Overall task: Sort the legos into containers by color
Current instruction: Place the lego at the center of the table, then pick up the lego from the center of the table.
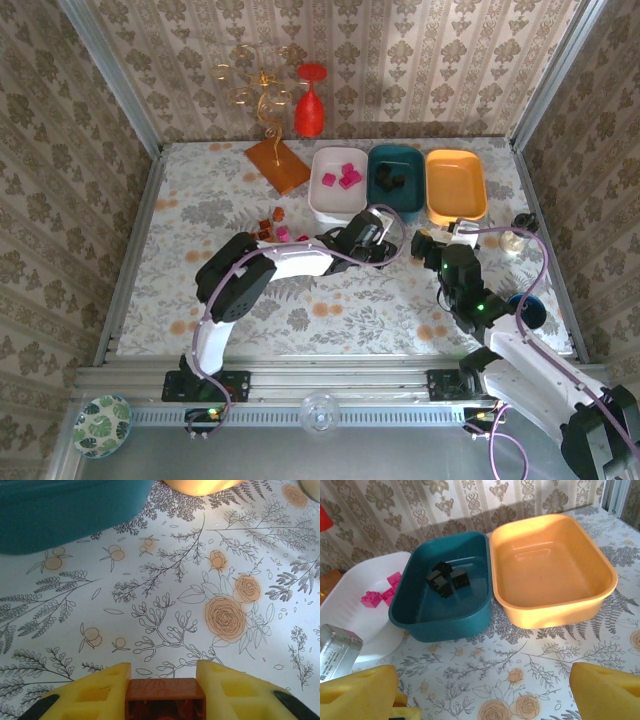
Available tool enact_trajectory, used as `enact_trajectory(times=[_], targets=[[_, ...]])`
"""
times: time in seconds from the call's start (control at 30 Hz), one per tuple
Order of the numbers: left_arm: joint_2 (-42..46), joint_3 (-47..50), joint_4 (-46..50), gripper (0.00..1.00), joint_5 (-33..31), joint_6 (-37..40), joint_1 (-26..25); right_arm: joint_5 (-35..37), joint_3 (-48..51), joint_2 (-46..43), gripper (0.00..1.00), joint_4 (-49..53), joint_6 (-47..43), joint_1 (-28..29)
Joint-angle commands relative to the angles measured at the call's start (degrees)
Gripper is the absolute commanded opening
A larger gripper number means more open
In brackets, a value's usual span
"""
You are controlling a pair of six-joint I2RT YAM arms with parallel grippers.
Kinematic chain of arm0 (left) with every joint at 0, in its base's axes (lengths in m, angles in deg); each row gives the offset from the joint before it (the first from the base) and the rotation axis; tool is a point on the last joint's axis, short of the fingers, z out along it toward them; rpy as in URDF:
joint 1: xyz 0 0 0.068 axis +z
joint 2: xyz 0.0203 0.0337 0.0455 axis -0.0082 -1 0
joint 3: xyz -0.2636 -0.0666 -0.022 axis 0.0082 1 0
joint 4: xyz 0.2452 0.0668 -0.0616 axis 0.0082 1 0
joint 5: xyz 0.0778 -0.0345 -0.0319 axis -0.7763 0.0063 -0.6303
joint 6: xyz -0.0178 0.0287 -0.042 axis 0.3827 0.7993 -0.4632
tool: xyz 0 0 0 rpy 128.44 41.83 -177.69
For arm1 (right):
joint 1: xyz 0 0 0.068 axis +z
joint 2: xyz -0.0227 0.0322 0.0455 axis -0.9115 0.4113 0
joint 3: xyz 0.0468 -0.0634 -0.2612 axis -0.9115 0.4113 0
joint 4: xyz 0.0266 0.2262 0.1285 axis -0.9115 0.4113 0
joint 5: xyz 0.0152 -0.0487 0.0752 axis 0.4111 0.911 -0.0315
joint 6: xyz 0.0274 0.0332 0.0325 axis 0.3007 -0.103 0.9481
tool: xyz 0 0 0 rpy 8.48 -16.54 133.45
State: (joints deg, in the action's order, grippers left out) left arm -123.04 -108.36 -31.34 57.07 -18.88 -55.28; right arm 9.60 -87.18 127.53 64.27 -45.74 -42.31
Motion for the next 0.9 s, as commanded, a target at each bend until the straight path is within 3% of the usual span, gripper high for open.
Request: enact_trajectory(times=[0.0, 0.1, 0.2, 0.33, 0.57, 0.87], targets=[[-0.77, -1.03, -1.53, 0.46, 1.70, -2.03, 0.21, 1.66, -1.20, 0.54, 0.91, 1.12, 1.49, -0.53], [1.82, 1.94, -3.77, 0.61, 2.33, -2.46, 0.86, 2.94, -1.62, 0.54, 0.91, 2.88, 2.41, -0.82], [5.94, 7.51, -6.81, 0.69, 3.76, -4.05, 2.38, 2.49, -2.36, 0.80, 0.91, 4.74, 4.23, -1.07], [15.38, 19.70, -12.16, 0.71, 4.46, -6.68, 5.49, -2.06, -4.56, 4.81, 0.90, 7.92, 7.91, -0.86], [34.73, 38.25, -13.56, 0.73, 1.24, -7.91, 11.28, -6.15, -8.53, 23.46, 0.89, 7.00, 10.40, 6.26], [48.62, 44.12, -6.27, 0.74, -4.25, -5.85, 13.86, -10.08, -18.92, 43.60, 0.86, 6.54, 7.51, 10.75]])
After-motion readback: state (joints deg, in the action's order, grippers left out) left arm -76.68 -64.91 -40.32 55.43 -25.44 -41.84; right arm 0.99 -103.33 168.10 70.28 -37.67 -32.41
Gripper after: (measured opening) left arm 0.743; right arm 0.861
